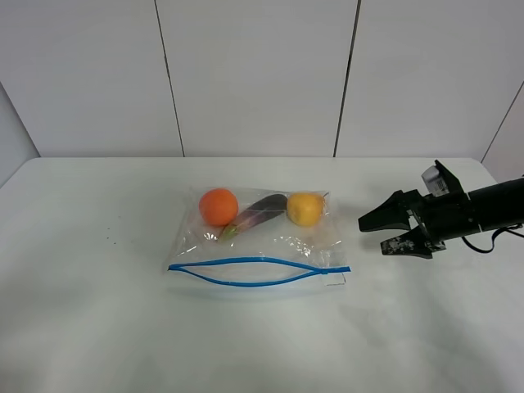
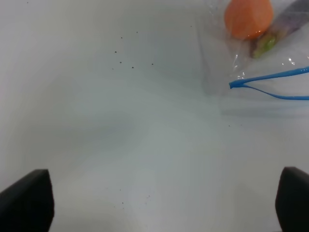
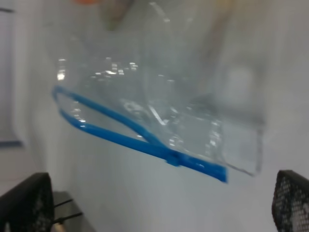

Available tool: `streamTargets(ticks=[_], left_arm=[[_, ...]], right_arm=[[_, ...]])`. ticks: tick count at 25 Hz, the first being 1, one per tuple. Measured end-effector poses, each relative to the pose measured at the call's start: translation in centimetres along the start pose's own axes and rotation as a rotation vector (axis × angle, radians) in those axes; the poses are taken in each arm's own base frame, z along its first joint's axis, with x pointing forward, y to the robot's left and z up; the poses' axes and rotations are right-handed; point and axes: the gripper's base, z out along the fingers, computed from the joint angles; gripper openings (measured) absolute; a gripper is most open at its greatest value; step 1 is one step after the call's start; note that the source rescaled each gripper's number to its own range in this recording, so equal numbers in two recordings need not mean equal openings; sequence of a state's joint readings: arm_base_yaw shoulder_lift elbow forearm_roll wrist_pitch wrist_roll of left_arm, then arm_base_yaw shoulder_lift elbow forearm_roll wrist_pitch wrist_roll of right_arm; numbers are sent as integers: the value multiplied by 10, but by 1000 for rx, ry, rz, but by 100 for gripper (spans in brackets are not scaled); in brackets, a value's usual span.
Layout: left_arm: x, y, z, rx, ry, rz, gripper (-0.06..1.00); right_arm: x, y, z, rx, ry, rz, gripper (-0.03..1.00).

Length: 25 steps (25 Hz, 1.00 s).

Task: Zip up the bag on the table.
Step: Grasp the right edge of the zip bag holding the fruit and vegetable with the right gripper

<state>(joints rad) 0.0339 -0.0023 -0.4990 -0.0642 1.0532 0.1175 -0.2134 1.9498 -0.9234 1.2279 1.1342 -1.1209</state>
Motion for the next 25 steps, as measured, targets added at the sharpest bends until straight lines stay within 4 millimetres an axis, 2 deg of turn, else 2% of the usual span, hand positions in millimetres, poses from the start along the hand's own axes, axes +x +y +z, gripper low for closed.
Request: streamTargets(ticks=[6,14,18,25], left_arm=[[0,0,0,0,0,0,100],[0,0,0,0,0,0,100],[0,0,0,0,0,0,100],[0,0,0,0,0,0,100]], right_arm=[[3,-11,27,-35,48,-41,100],[9,-30,44,-11,82,7,100],[12,-32,60,-29,90,9,100],[7,-28,64,-55,35,11,100]])
